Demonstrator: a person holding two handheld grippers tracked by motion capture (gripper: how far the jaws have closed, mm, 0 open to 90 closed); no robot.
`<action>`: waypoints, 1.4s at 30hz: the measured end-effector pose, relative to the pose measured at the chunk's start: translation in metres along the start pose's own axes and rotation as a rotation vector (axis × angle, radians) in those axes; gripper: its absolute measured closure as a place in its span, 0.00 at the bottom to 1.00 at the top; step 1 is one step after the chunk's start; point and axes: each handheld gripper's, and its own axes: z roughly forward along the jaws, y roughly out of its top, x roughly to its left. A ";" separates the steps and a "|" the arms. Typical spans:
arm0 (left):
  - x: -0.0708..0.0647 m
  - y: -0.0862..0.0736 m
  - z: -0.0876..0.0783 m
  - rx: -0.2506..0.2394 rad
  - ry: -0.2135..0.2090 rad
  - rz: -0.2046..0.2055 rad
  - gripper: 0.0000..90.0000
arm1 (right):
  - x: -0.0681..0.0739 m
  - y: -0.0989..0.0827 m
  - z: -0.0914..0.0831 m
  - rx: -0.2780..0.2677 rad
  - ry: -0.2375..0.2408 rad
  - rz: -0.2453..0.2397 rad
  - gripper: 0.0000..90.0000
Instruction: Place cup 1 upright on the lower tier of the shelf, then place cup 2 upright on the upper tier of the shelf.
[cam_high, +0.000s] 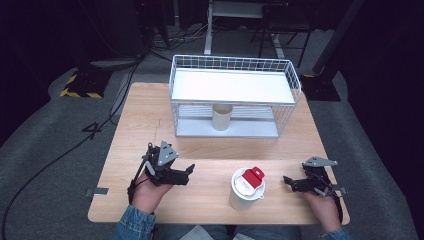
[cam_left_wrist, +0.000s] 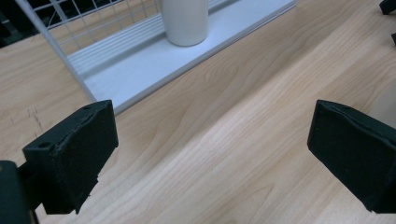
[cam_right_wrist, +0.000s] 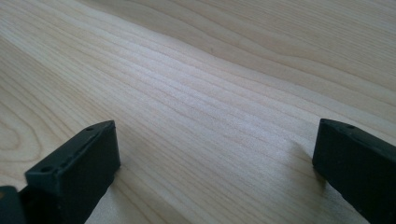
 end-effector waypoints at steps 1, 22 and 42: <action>0.002 -0.003 -0.002 -0.001 -0.002 -0.011 0.03 | 0.000 0.000 0.000 0.000 0.000 0.000 0.01; 0.031 -0.069 0.012 0.179 0.049 -0.135 0.08 | -0.001 0.001 0.001 0.001 0.005 -0.005 0.00; 0.043 -0.090 0.030 0.246 0.061 -0.159 0.01 | 0.007 0.007 -0.019 -0.068 0.054 -0.030 0.13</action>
